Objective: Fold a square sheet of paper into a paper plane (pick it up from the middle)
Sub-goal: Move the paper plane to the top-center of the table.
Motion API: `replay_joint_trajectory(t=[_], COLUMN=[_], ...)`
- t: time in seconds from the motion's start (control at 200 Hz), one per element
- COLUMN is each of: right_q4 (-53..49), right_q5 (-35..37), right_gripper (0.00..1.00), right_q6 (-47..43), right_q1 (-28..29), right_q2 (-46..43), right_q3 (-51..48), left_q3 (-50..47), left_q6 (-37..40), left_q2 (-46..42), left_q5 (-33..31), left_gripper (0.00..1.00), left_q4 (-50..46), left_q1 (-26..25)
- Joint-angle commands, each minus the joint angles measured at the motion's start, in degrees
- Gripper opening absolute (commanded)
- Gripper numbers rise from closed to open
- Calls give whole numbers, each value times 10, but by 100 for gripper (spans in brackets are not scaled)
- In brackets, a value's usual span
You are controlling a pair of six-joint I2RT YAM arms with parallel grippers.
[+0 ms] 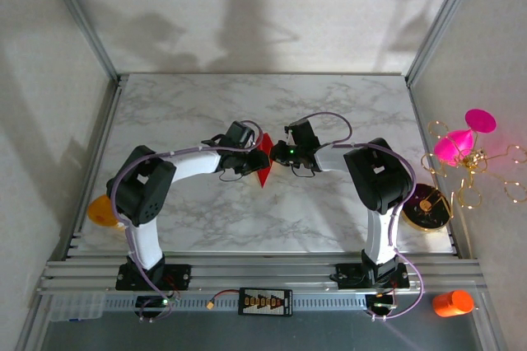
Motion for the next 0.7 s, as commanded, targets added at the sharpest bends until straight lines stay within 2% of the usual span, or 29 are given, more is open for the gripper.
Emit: replay_joint_trajectory(t=[0.0, 0.696], right_q4=[-6, -3], right_q5=[-12, -20], right_gripper=[10, 10], right_q6=[-1, 0], right_q1=[-3, -3], right_q2=[8, 0], right_q3=[10, 6], left_q3=[3, 52], left_q6=[3, 38], left_q2=[-15, 35], left_q5=[-24, -67], left_gripper=[37, 36], left_q4=[-8, -48], left_q1=[-7, -18])
